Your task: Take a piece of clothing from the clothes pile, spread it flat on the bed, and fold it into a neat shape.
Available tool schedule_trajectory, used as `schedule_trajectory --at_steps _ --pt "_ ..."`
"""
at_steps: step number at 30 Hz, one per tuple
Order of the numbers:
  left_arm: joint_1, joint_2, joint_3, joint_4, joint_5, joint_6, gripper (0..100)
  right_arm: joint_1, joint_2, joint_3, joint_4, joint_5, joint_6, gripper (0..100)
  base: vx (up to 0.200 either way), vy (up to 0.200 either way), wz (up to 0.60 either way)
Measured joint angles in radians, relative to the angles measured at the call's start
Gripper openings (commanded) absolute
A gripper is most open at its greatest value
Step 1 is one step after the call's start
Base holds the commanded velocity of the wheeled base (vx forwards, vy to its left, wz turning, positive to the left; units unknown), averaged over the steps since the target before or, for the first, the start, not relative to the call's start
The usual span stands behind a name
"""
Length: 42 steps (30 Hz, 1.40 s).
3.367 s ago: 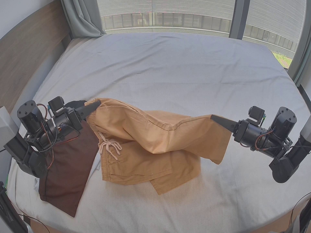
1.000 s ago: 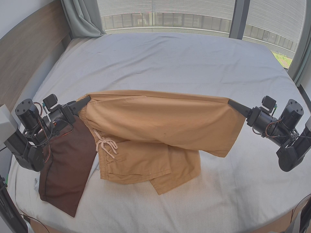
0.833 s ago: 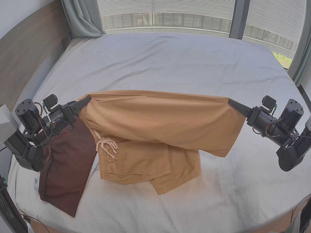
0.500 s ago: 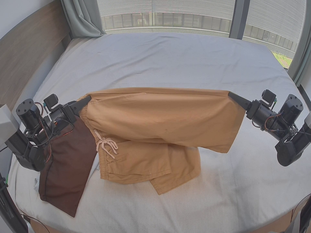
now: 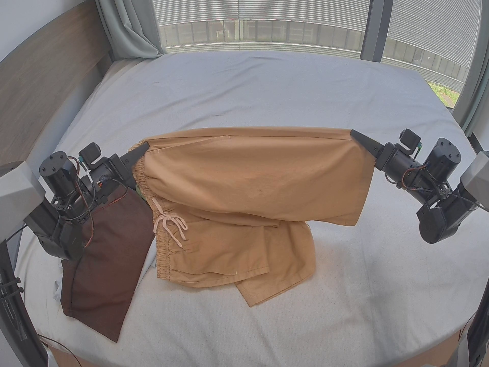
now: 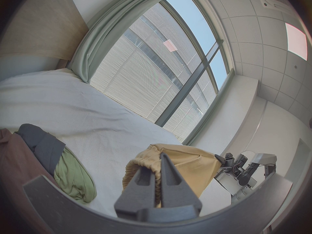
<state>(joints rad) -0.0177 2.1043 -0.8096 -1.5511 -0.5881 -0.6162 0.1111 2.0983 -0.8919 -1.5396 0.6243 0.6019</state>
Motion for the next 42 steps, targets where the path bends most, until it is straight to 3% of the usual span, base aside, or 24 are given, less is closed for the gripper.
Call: schedule_trajectory --at_steps 14,28,34,42 --pt "-0.035 0.123 -0.14 0.0 0.077 -0.019 0 -0.039 0.173 -0.219 0.034 -0.001 0.057 0 0.0 0.0 0.0" --pt "-0.041 0.25 -0.307 0.001 0.153 -0.062 0 -0.029 0.327 -0.456 0.125 -0.003 0.061 0 0.0 0.0 0.0" --pt "-0.042 0.283 -0.356 0.0 0.164 -0.124 0 -0.026 0.365 -0.543 0.17 -0.007 0.06 0 0.0 0.0 0.0" --pt "-0.042 0.326 -0.401 -0.001 0.167 -0.13 0 -0.02 0.413 -0.639 0.211 -0.008 0.059 0 0.0 0.0 0.0"
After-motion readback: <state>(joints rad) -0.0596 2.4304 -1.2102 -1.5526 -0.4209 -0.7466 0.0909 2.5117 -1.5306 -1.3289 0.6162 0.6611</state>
